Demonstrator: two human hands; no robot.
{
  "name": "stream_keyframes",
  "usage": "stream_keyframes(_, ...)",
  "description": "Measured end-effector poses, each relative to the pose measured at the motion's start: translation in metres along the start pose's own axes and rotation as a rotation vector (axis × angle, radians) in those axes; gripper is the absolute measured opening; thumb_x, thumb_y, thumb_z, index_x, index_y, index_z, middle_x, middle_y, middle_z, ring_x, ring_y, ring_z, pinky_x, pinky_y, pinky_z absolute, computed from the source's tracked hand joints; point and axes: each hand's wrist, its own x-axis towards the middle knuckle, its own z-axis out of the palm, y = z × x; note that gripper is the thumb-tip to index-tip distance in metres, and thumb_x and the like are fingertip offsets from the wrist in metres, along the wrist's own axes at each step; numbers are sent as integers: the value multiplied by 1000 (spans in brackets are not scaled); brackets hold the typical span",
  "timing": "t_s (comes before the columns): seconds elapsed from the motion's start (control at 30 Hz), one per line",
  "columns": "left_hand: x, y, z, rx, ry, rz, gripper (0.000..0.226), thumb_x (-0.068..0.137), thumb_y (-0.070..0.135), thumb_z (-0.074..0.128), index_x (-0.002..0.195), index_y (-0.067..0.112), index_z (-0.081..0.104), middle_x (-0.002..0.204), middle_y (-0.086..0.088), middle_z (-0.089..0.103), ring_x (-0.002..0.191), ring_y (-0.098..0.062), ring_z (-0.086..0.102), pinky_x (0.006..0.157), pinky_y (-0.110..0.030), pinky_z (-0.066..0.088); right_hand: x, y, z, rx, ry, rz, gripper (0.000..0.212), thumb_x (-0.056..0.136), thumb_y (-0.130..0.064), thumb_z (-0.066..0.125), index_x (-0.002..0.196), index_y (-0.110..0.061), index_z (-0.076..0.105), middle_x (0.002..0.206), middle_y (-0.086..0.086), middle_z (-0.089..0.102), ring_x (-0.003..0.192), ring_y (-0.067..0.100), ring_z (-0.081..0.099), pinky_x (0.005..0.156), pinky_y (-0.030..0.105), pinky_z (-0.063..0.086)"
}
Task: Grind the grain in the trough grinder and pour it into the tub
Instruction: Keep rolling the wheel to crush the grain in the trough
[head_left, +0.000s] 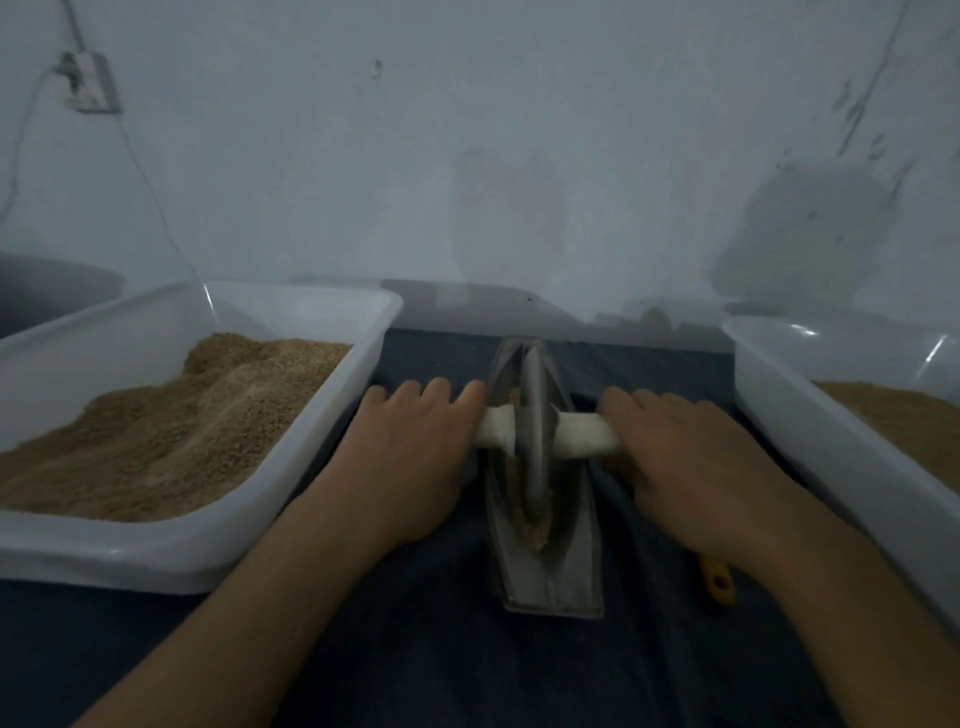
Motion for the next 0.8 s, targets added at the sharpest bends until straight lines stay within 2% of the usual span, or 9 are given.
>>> stream_keyframes(0.13, 17, 6, 6, 78, 19, -59, 41, 86, 27, 67, 116, 24, 39, 109, -2, 53, 99, -27, 56, 84, -42, 45, 13, -1, 7, 5, 20, 54, 25, 88, -35, 57, 99, -29, 36, 87, -7, 43, 74, 18, 41, 66, 37, 28)
stream_keyframes(0.23, 32, 8, 14, 130, 30, -126, 39, 89, 26, 66, 117, 22, 39, 112, -3, 53, 102, -27, 54, 89, -41, 45, 31, -5, 18, -90, 9, 159, 29, 85, -22, 61, 111, -16, 51, 99, 5, 53, 88, 29, 51, 73, 40, 32)
stream_keyframes(0.3, 34, 8, 17, 127, 31, -143, 39, 90, 24, 65, 119, 21, 40, 114, -4, 53, 104, -27, 53, 90, -41, 45, 34, -7, 21, -137, 18, 179, 30, 86, -16, 62, 115, -15, 52, 101, 6, 54, 90, 30, 52, 74, 40, 31)
stream_keyframes(0.4, 23, 4, 10, 83, 8, -73, 47, 87, 31, 69, 122, 23, 39, 114, -3, 53, 104, -27, 55, 89, -42, 46, 23, -1, 13, -77, 2, 85, 26, 91, -26, 60, 107, -27, 40, 95, -5, 47, 83, 20, 45, 70, 37, 28)
stream_keyframes(0.47, 12, 1, 2, 47, 15, -7, 46, 86, 34, 67, 119, 26, 37, 110, -1, 54, 100, -26, 57, 82, -41, 44, 10, 6, 5, 41, -56, 27, 30, 94, -33, 59, 98, -34, 29, 86, -14, 38, 73, 12, 39, 64, 35, 25)
stream_keyframes(0.53, 2, 2, -2, 52, 50, 35, 44, 83, 33, 67, 116, 29, 38, 104, 2, 54, 94, -25, 57, 74, -40, 38, -1, 7, -2, 144, -88, 20, 33, 93, -36, 62, 96, -36, 29, 82, -14, 38, 71, 9, 40, 60, 34, 28)
stream_keyframes(0.6, 5, 5, 0, 60, 51, 23, 42, 83, 31, 68, 115, 28, 41, 104, 2, 54, 94, -25, 56, 76, -40, 40, -1, 4, 0, 137, -73, 50, 36, 92, -35, 64, 96, -36, 28, 83, -14, 38, 72, 12, 41, 61, 34, 29)
stream_keyframes(0.7, 22, 5, 9, 81, 20, -72, 40, 85, 23, 67, 116, 24, 42, 110, -1, 54, 100, -26, 55, 84, -40, 45, 19, -6, 7, -24, -6, 111, 28, 89, -24, 64, 107, -26, 42, 96, -4, 49, 84, 21, 47, 70, 38, 31)
stream_keyframes(0.8, 32, 3, 18, 93, 3, -150, 37, 87, 20, 62, 118, 23, 42, 114, -2, 53, 104, -27, 54, 86, -40, 44, 32, -13, 14, -150, 31, 186, 29, 88, -13, 56, 117, -13, 54, 102, 8, 54, 91, 30, 51, 78, 42, 36)
